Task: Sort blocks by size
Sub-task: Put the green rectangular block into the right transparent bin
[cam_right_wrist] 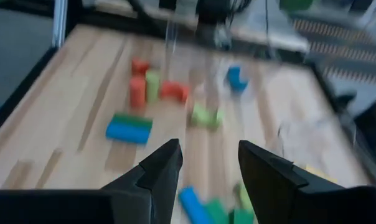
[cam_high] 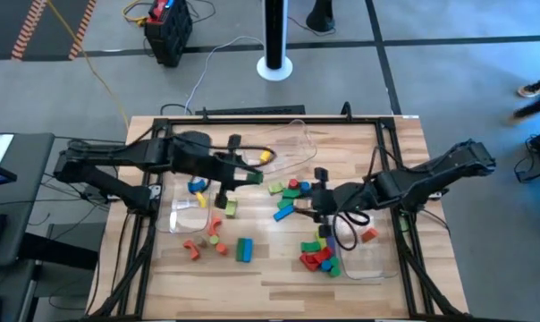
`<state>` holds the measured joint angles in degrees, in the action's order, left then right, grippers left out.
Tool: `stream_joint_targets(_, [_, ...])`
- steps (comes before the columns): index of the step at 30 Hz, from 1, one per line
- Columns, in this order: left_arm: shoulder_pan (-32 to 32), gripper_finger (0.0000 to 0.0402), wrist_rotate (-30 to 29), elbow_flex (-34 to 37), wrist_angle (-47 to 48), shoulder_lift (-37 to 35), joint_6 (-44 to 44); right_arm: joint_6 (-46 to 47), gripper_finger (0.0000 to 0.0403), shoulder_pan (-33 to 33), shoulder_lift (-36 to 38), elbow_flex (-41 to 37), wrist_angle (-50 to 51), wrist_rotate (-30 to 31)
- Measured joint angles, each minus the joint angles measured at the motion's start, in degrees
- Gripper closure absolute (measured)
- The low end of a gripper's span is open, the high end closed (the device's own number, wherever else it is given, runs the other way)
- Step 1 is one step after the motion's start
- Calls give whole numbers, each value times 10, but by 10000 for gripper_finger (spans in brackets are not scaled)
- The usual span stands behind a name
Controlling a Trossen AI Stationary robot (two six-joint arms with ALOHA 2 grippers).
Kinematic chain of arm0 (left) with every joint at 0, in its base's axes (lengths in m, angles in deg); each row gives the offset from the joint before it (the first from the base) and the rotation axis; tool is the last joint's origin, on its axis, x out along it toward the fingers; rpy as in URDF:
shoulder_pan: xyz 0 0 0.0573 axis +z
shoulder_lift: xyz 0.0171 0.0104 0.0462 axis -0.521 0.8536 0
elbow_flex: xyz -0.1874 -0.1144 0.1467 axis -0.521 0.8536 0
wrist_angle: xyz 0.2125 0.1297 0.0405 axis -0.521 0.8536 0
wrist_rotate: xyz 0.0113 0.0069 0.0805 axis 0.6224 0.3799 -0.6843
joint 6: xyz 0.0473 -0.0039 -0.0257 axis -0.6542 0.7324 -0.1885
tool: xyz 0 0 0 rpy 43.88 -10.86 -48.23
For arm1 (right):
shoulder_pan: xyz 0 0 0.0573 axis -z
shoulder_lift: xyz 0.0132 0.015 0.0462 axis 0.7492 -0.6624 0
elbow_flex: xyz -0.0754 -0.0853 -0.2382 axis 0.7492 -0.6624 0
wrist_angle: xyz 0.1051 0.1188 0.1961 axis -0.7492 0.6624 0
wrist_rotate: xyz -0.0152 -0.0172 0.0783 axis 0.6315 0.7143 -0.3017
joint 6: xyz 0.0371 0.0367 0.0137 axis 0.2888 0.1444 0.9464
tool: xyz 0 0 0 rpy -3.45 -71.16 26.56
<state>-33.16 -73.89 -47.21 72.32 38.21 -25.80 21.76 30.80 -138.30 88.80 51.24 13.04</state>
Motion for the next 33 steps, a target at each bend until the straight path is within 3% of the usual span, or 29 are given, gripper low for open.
stream_joint_targets(5, [0, 315, 50, 31, -88, -4, -12, -75, 207, 8, -40, 0, -116, 4])
stream_joint_targets(10, [0, 315, 101, 53, -118, -3, -17, -104, 204, 20, -52, 0, -159, 3])
stream_joint_targets(16, [4, 315, 169, 81, -176, -3, -26, -119, 165, 34, -48, 0, -201, 2])
stream_joint_targets(24, [21, 315, 182, 118, -276, -4, -33, -130, 110, 31, -50, 0, -232, -8])
stream_joint_targets(33, [27, 315, 207, 150, -389, -2, -16, -147, 100, 36, -50, 0, -274, 31])
